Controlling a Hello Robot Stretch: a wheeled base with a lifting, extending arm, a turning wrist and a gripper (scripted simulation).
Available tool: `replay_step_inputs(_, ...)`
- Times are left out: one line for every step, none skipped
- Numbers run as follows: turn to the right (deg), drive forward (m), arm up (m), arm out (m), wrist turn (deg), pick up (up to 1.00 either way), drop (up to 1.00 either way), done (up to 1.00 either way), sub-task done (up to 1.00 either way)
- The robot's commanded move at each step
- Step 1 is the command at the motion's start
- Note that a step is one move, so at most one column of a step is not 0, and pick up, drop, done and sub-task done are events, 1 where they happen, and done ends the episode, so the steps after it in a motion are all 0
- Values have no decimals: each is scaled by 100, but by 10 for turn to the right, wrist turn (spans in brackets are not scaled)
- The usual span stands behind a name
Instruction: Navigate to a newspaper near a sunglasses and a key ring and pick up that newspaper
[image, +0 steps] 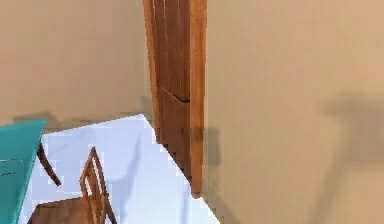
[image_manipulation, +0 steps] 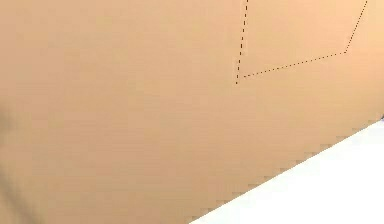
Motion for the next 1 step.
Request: replay_step_inputs(-450,0,0,0,0,0,0,0,0)
